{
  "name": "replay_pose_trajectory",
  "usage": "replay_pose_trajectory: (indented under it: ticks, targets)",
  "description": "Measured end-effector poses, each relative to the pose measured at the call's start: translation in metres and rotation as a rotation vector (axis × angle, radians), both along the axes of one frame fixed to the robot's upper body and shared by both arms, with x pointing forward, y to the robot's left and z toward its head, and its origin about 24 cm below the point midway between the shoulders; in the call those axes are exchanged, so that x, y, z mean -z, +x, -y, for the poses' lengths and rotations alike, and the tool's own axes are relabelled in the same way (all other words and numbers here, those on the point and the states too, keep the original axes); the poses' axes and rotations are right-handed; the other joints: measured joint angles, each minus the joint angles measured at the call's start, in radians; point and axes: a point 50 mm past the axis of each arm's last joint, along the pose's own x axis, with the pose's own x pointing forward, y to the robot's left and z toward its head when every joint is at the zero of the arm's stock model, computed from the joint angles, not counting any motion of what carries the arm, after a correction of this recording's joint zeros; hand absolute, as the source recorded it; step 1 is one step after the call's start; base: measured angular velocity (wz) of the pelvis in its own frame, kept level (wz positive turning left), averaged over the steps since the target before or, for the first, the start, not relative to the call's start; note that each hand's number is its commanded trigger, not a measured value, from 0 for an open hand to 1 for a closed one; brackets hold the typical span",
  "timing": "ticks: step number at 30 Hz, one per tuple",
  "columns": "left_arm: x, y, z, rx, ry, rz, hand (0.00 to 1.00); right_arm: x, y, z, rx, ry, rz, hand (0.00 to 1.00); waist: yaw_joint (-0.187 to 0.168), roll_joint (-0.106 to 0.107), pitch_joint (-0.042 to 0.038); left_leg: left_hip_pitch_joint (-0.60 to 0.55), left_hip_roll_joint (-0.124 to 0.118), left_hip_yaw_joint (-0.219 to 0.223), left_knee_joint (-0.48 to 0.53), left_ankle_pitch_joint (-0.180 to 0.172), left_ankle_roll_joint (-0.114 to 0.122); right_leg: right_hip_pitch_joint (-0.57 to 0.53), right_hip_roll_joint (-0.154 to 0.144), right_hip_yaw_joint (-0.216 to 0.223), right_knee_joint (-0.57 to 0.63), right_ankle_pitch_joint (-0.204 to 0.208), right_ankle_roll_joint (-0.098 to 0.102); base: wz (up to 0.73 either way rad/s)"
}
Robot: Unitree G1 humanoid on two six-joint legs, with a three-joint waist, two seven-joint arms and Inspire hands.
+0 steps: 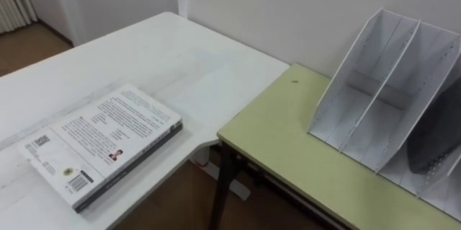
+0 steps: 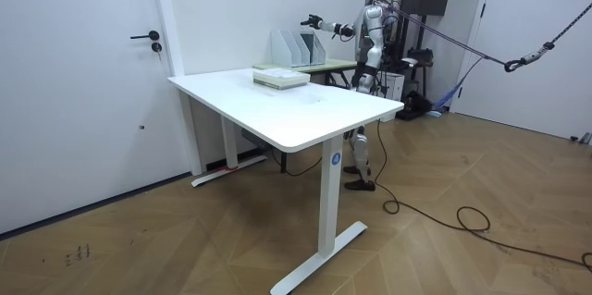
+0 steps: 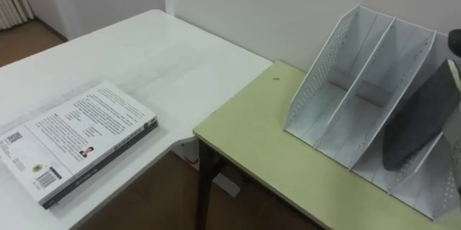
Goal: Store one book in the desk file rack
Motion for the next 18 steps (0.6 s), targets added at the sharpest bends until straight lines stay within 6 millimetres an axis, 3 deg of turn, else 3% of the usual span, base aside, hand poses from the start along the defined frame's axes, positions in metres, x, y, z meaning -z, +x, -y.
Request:
replay_pose_trajectory:
  ticks: [5, 7, 13, 18]
  targets:
    - [0.0, 0.001, 0.0, 0.007, 0.002, 0.003, 0.0, -0.005, 0.003, -0.007, -0.036, -0.027, 0.011, 0.0, 0.004, 0.0, 0.0005, 0.002, 0.0, 0.009, -0.001, 0.0, 0.0, -0.005, 0.001, 0.006, 0.002, 0.0, 0.0, -0.04]
    - [-0.001, 0.002, 0.0, 0.018, -0.002, 0.009, 0.0, -0.027, 0.008, -0.024, -0.122, -0.084, 0.087, 0.0, 0.005, 0.006, -0.0022, 0.0, 0.001, 0.014, -0.001, 0.0, 0.0, -0.014, 0.001, 0.011, 0.012, 0.0, 0.0, -0.12]
    - [0.0, 0.004, 0.001, 0.038, -0.012, 0.012, 0.0, -0.064, 0.012, -0.07, -0.42, -0.224, 0.213, 0.0, 0.015, 0.018, 0.0062, 0.0, 0.006, 0.018, 0.002, 0.0, 0.0, -0.016, 0.002, 0.021, 0.013, 0.005, 0.0, -0.03]
    - [-0.001, 0.005, 0.001, 0.039, -0.013, 0.016, 0.0, -0.057, 0.006, -0.106, -0.716, -0.306, 0.178, 0.0, 0.026, 0.018, 0.0053, -0.002, 0.009, 0.02, 0.002, 0.0, 0.0, -0.012, -0.001, 0.024, 0.013, 0.006, 0.0, 0.0]
